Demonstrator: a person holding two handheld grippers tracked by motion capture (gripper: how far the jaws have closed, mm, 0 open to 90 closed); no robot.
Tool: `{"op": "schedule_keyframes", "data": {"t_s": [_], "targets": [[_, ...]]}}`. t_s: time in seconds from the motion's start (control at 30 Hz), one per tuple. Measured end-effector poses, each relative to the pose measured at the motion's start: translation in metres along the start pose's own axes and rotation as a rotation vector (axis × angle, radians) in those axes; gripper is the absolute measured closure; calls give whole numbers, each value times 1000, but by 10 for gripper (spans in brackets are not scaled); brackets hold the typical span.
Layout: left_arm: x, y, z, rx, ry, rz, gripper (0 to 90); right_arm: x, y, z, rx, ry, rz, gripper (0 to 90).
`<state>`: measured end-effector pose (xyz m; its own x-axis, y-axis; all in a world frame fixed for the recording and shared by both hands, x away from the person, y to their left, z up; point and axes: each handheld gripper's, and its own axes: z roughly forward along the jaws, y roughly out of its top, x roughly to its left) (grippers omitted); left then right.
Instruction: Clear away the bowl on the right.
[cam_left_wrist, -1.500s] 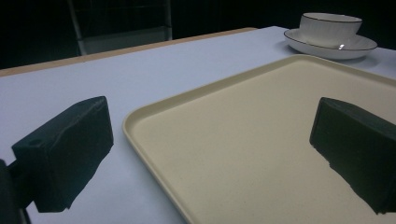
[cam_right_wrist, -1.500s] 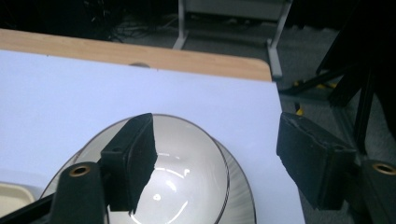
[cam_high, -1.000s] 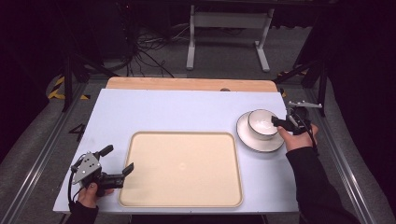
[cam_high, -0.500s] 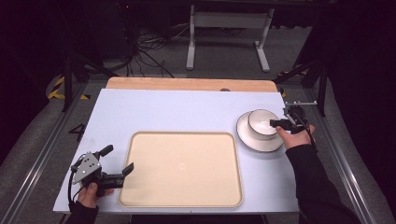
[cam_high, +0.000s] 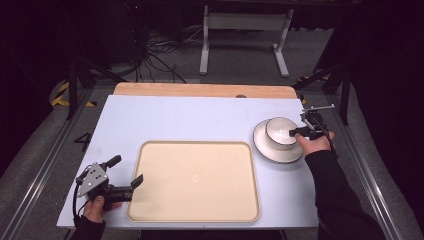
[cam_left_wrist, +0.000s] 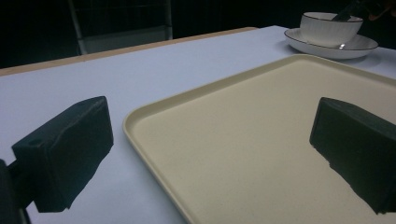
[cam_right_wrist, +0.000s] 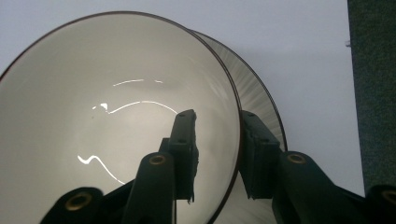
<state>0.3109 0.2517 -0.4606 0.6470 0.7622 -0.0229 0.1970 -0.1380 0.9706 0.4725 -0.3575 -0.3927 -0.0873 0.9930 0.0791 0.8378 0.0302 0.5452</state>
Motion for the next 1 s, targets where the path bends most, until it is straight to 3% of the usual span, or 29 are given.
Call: {"op": "schedule_keyframes", "data": {"t_s": [0.3, 0.43, 0.7, 1.0], "targets": [[0, 0, 0, 0, 2, -2, 1, -6, 7, 4, 93, 19, 23, 800], [0, 0, 0, 2, 0, 1, 1, -6, 10, 5, 111, 12, 25, 825], [0, 0, 0, 1, 1, 1, 1, -11, 13, 4, 142, 43, 70, 837], [0, 0, 0, 2, 1, 1, 1, -16, 13, 1, 136, 60, 103, 838]]}}
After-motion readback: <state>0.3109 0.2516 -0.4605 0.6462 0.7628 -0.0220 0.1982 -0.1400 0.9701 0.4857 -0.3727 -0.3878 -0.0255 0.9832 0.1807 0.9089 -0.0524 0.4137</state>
